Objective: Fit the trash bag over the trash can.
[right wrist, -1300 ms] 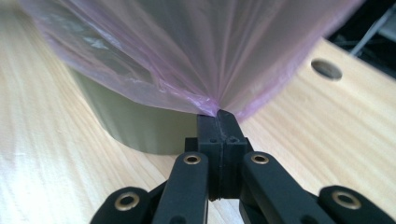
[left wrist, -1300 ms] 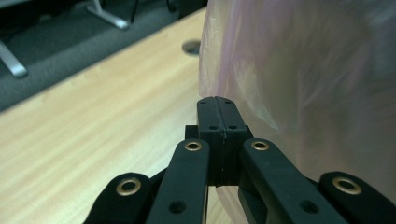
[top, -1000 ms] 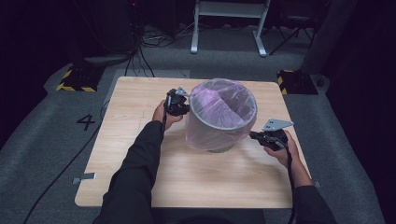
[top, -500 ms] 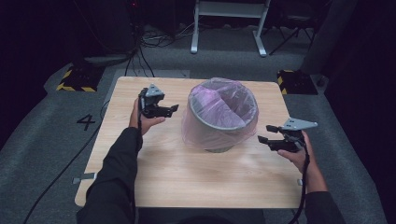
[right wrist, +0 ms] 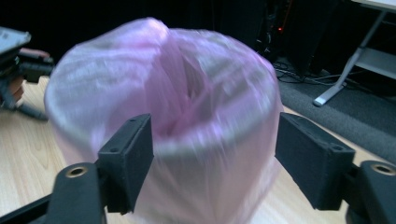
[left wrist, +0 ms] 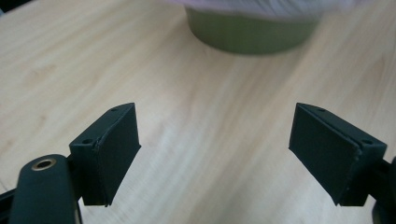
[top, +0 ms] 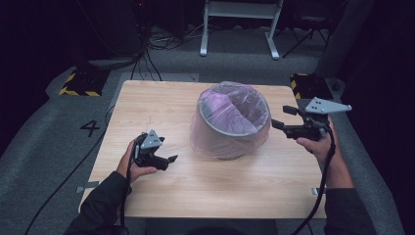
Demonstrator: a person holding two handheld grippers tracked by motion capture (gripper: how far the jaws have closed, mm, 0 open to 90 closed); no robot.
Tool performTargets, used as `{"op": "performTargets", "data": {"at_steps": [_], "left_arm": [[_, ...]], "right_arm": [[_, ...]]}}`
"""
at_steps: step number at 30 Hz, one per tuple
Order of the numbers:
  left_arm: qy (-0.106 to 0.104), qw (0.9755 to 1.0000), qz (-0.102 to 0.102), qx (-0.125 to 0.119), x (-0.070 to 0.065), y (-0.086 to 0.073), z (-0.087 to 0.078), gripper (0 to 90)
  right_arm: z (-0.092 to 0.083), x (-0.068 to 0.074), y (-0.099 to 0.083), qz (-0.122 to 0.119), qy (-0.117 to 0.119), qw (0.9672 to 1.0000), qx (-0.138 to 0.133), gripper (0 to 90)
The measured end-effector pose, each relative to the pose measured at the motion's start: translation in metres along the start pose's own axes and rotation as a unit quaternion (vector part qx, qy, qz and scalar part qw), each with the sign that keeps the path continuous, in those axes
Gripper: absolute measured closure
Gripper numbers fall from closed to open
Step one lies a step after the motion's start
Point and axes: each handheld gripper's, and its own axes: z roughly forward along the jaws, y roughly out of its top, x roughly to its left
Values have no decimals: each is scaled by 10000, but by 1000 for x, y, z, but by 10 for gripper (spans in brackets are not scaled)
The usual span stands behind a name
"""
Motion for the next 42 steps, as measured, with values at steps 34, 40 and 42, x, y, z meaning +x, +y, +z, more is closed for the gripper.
{"op": "performTargets", "data": {"at_steps": [34,40,42], "left_arm": [[-297,9975,-312,559,-7,-43,16,150],[-296,9975,-309,563,-7,-42,16,149],[-295,9975,-307,563,-7,-43,16,149]], "right_arm": [[108,24,47,-617,273,9843,1633,233],[60,32,46,-549,162,9945,880,216],[46,36,42,-611,84,9949,792,207]]}}
